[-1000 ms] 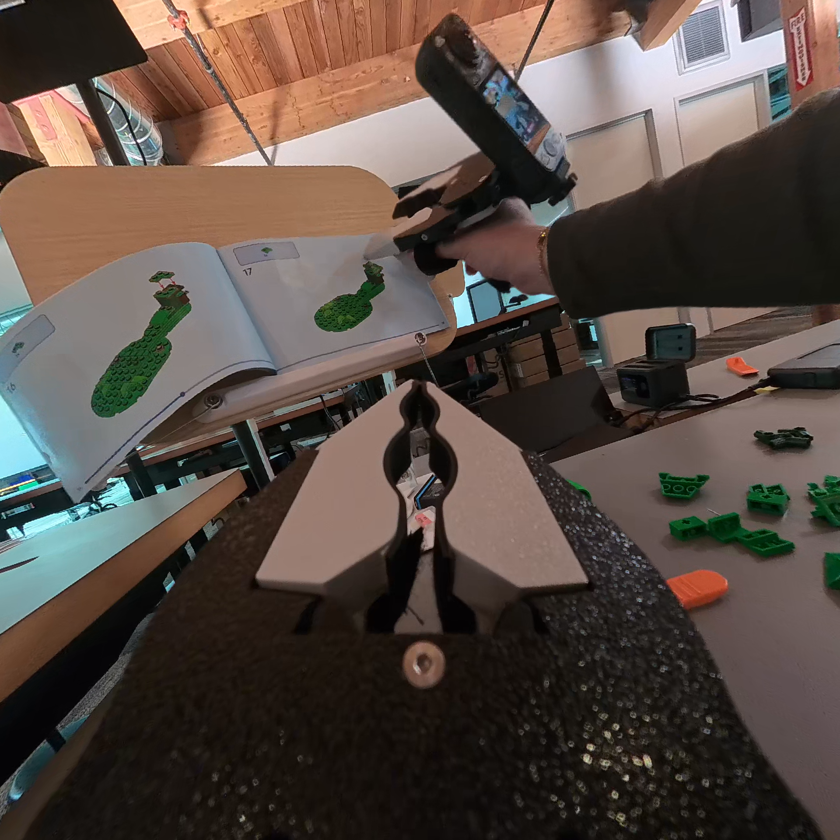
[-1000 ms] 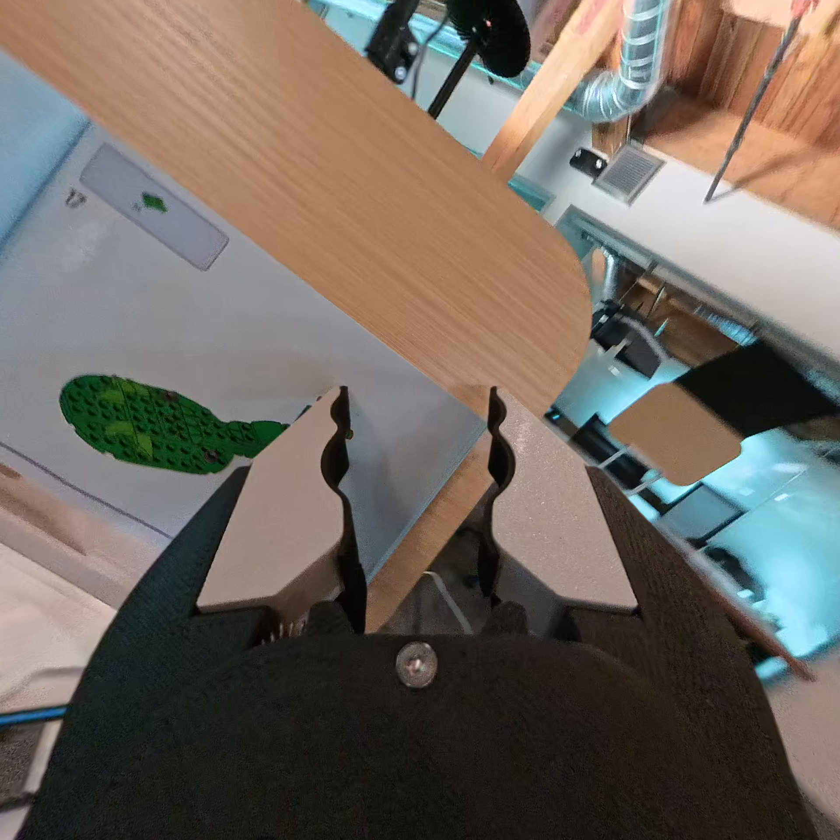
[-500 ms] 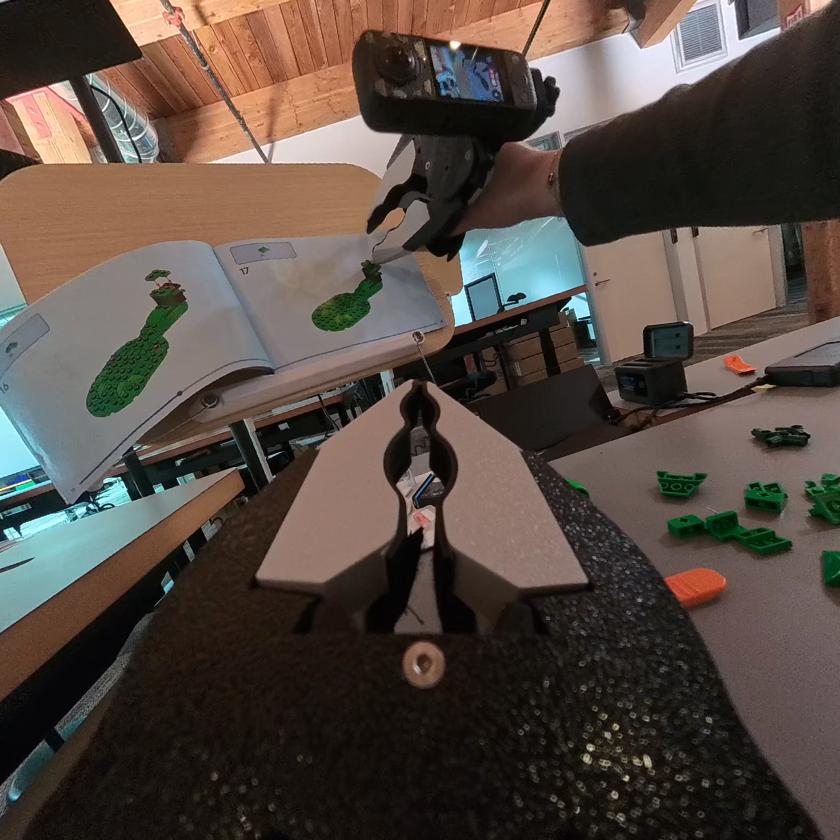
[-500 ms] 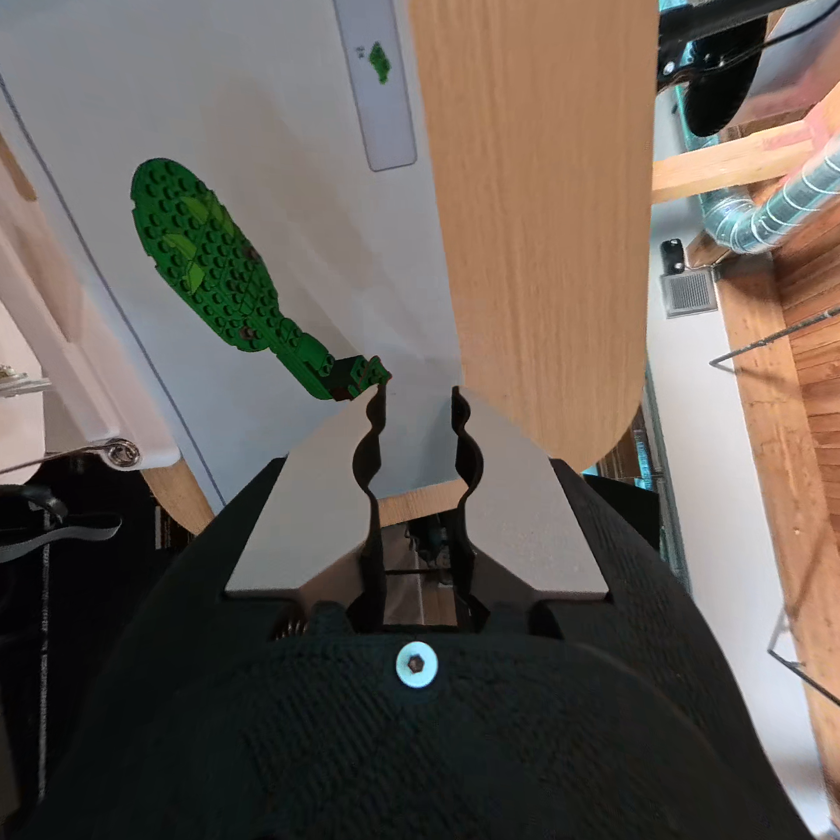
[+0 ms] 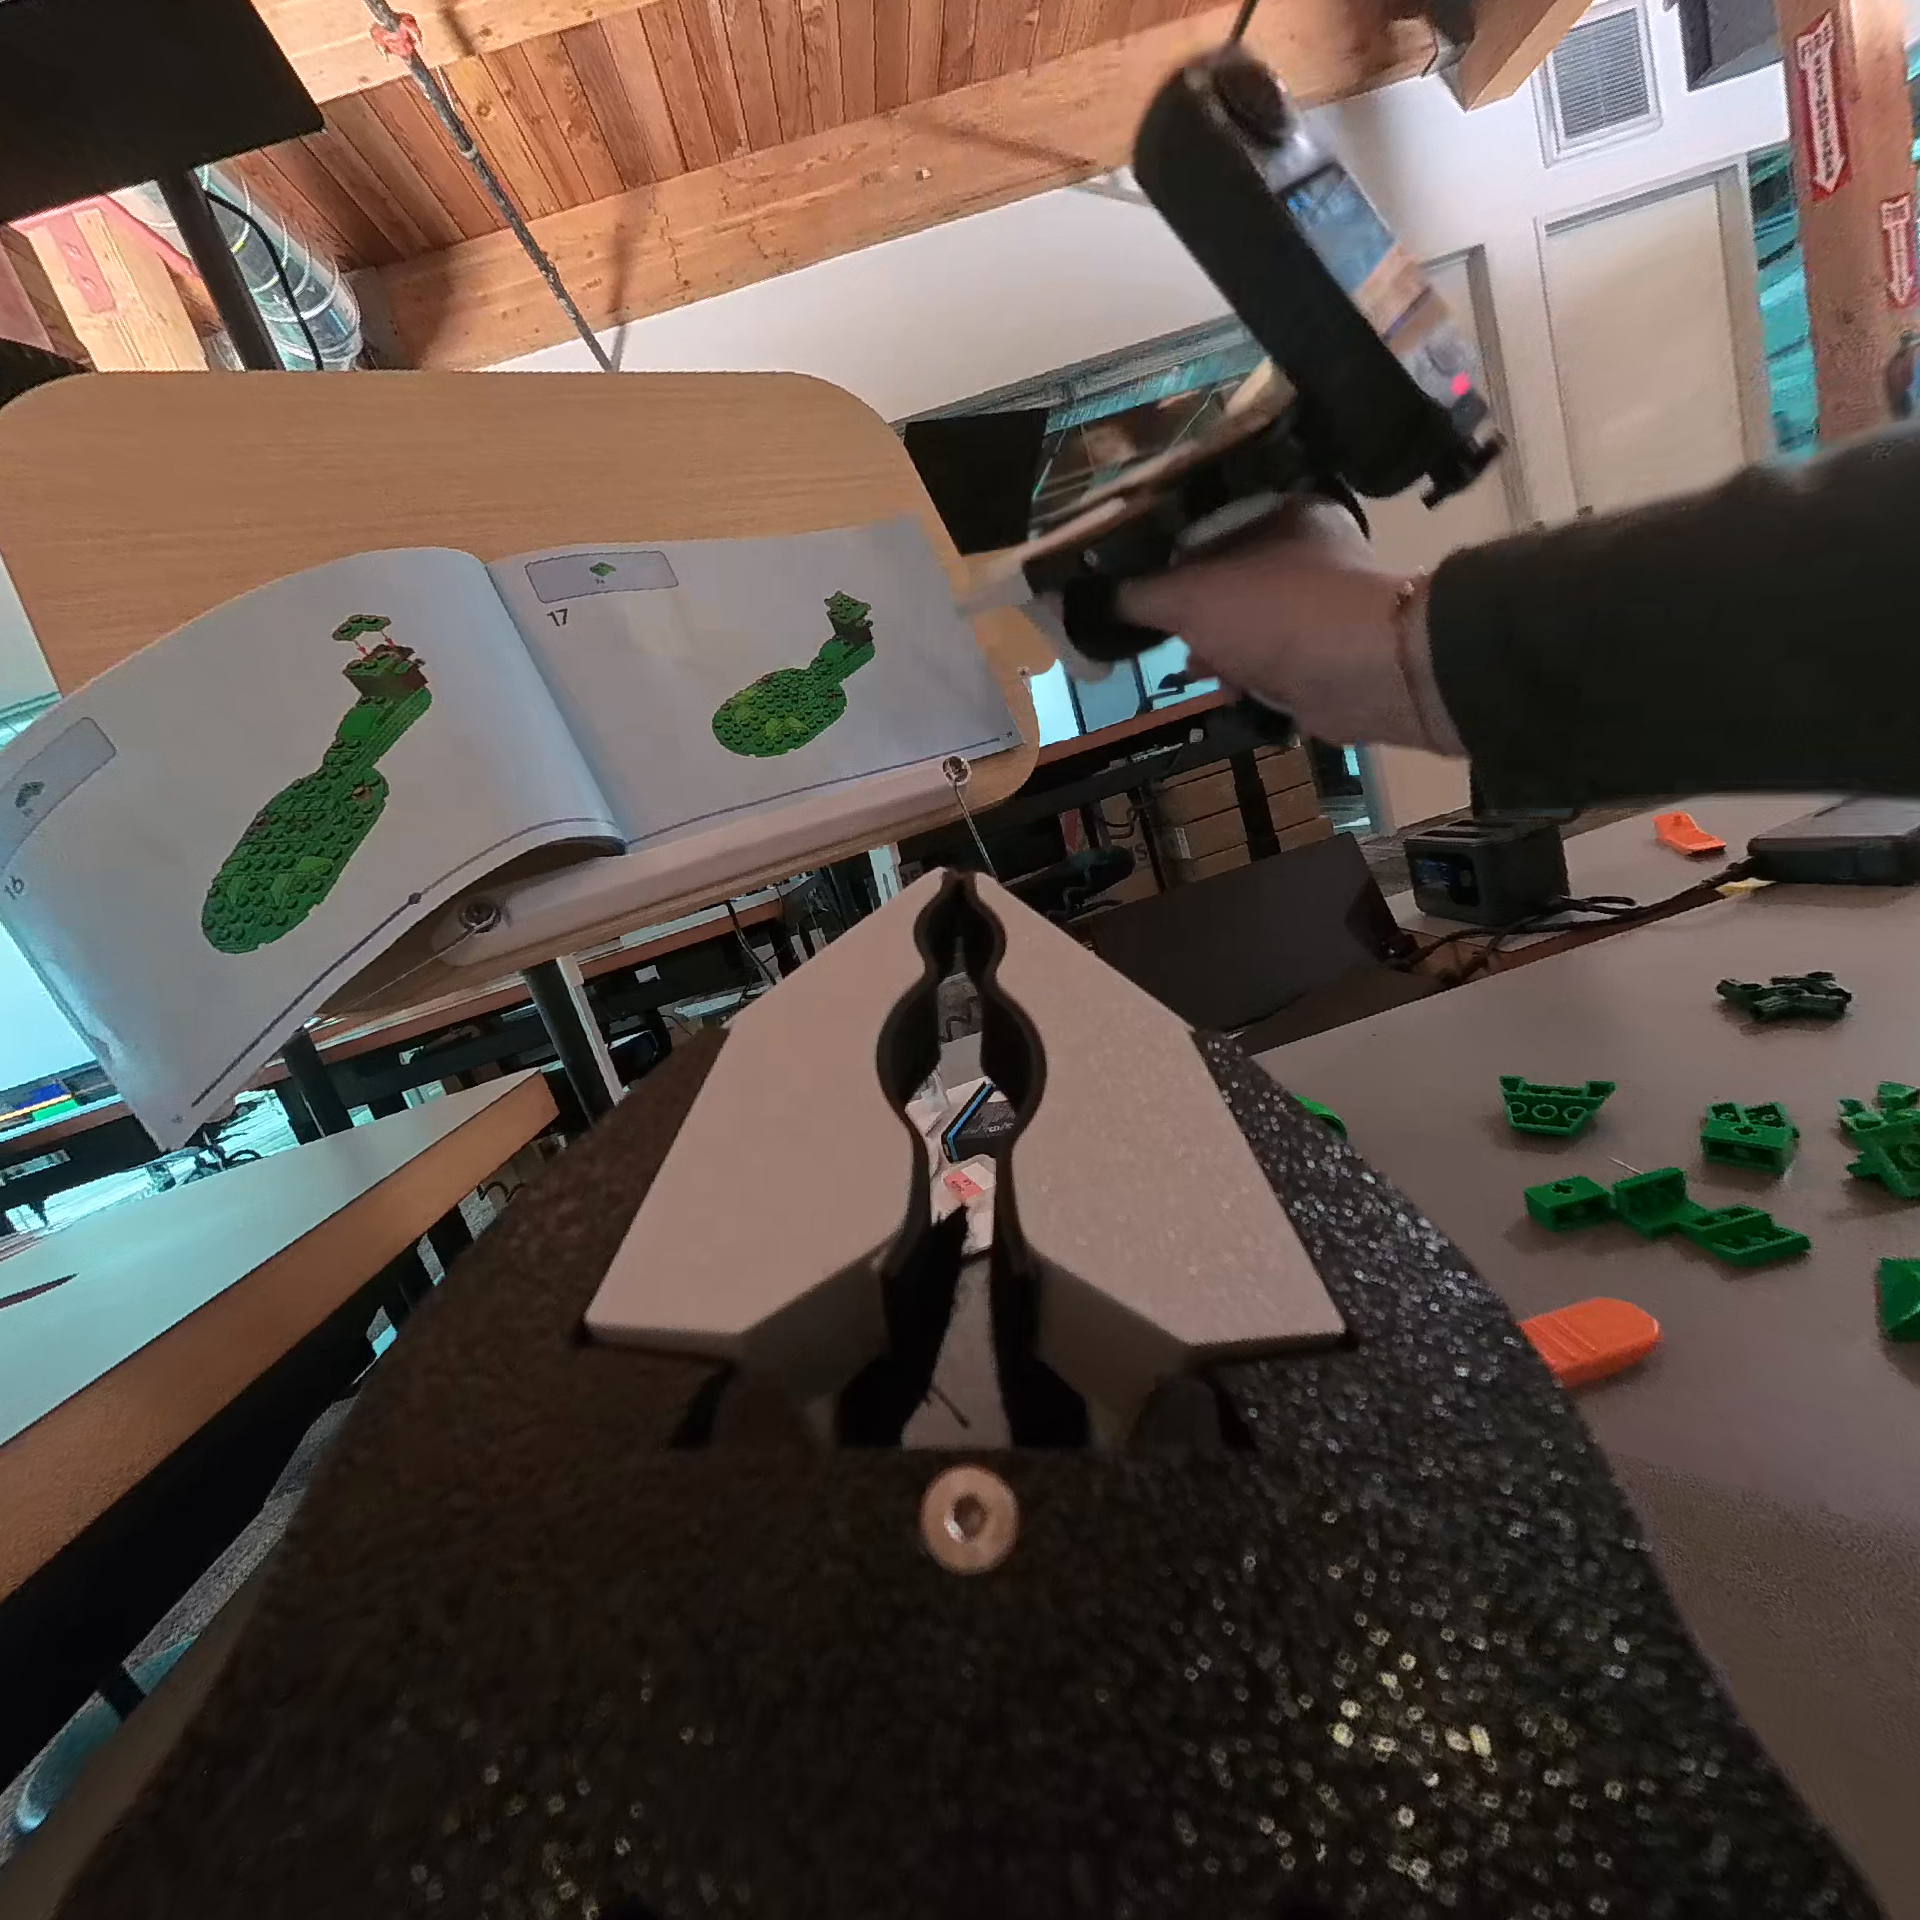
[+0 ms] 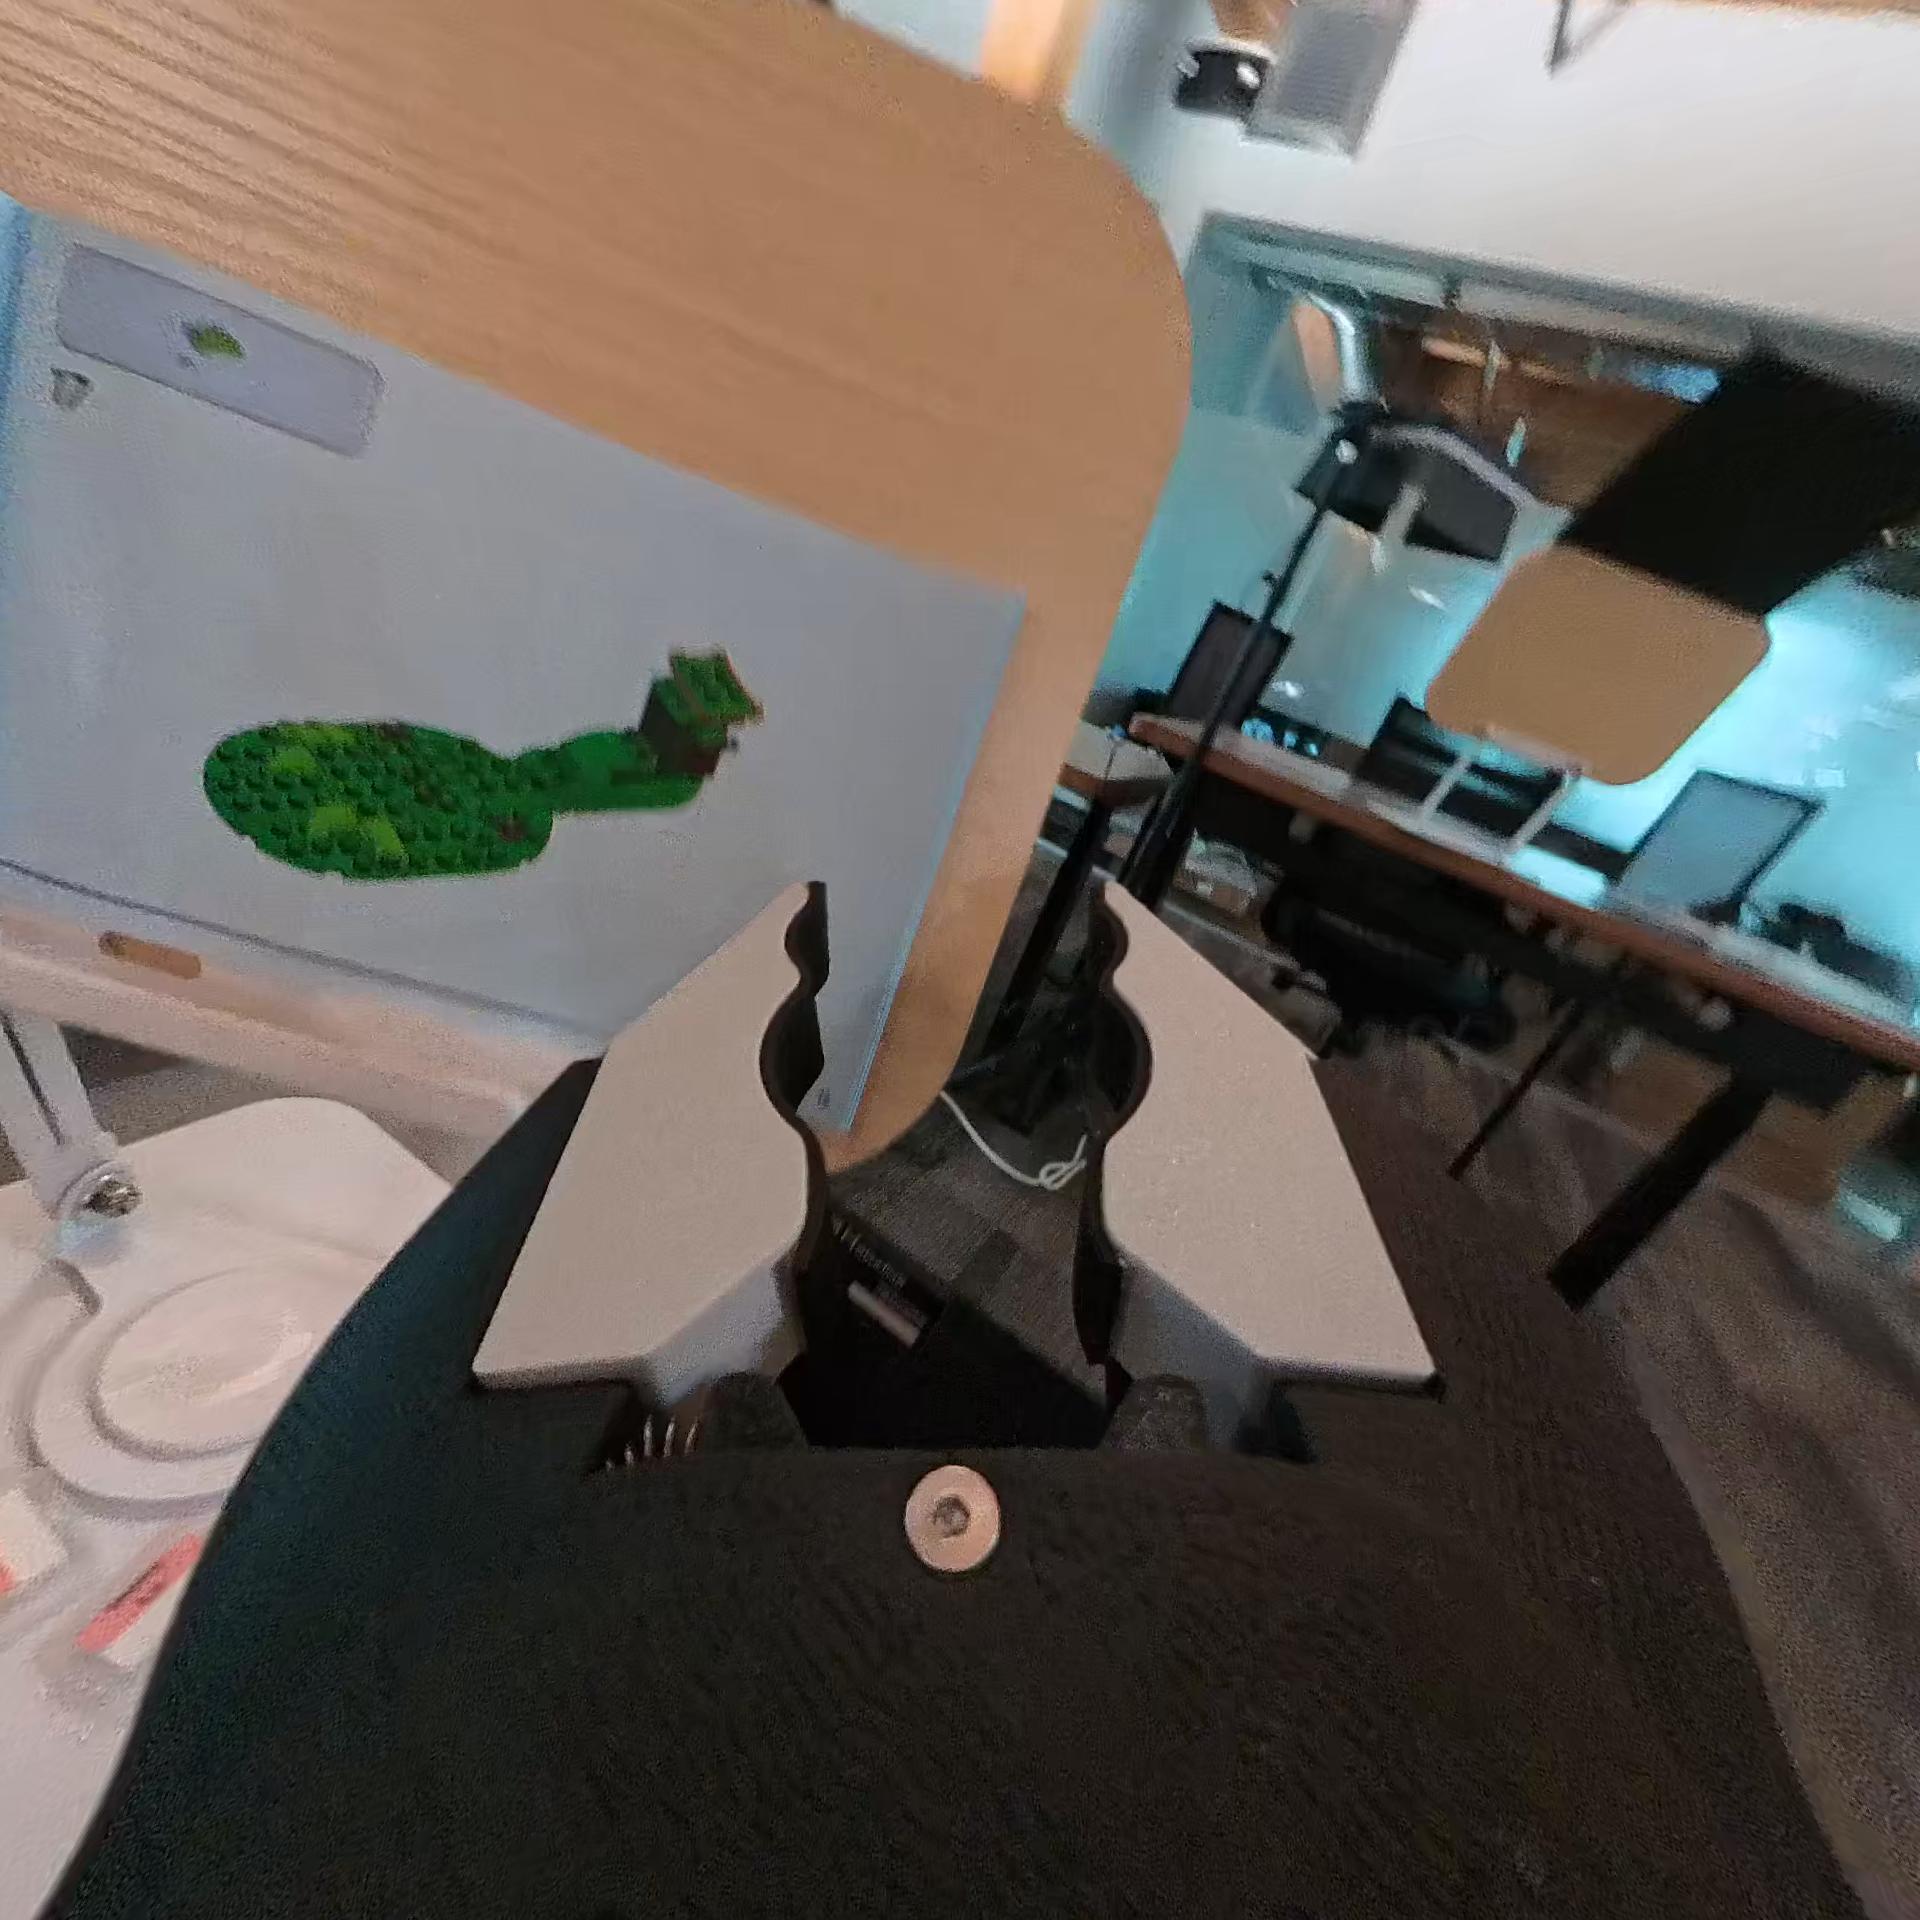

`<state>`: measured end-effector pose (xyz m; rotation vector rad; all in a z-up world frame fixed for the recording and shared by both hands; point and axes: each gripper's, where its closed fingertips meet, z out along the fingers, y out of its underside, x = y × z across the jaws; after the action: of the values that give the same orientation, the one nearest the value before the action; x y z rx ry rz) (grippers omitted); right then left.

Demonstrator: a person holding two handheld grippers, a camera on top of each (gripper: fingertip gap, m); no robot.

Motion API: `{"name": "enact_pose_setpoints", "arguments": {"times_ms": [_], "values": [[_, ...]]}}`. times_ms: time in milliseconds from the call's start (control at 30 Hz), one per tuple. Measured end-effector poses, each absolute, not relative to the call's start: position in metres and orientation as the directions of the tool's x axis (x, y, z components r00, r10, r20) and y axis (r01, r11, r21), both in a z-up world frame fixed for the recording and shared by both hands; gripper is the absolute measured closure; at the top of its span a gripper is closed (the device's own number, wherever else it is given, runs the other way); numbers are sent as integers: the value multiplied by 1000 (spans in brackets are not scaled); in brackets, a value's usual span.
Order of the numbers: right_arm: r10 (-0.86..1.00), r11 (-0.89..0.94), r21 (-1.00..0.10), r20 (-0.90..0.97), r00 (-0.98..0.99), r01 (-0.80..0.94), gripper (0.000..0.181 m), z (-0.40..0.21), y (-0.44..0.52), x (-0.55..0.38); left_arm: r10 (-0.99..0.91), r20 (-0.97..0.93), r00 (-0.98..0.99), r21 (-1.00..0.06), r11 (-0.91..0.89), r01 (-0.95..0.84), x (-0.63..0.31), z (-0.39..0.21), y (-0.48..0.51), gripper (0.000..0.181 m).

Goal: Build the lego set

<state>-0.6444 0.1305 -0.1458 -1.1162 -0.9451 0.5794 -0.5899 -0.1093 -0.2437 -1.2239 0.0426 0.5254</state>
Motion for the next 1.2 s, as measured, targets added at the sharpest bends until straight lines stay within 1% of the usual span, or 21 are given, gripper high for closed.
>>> {"name": "enact_pose_setpoints", "arguments": {"times_ms": [67,133,200,333,400,600,867,1067,1200], "values": [[795,291,-956,258,549,28,133,-168,128,-637,358,-308,881,-884,234,-405,-590,-244,-109,181],[797,258,-966,215,565,5,133,-183,122,-636,359,-311,880,-883,233,-408,-590,-244,-109,181],[812,230,-973,182,554,-18,134,-191,116,-642,360,-310,880,-883,233,-406,-590,-244,-109,181],[853,74,-994,19,522,-85,136,-203,111,-655,357,-309,881,-885,231,-404,-590,-245,-109,181],[863,28,-993,-36,504,-118,136,-205,109,-659,357,-312,881,-884,230,-406,-589,-245,-108,181],[852,-9,-993,-71,519,-121,136,-209,111,-662,353,-308,884,-887,231,-401,-589,-246,-108,181],[870,-41,-992,-95,484,-120,135,-210,112,-665,348,-308,886,-887,231,-399,-588,-246,-107,181],[877,-37,-992,-89,472,-118,139,-209,111,-662,346,-310,886,-887,230,-400,-588,-246,-107,181],[883,-34,-991,-88,460,-126,147,-208,108,-661,345,-310,886,-888,229,-400,-588,-246,-107,181]]}}
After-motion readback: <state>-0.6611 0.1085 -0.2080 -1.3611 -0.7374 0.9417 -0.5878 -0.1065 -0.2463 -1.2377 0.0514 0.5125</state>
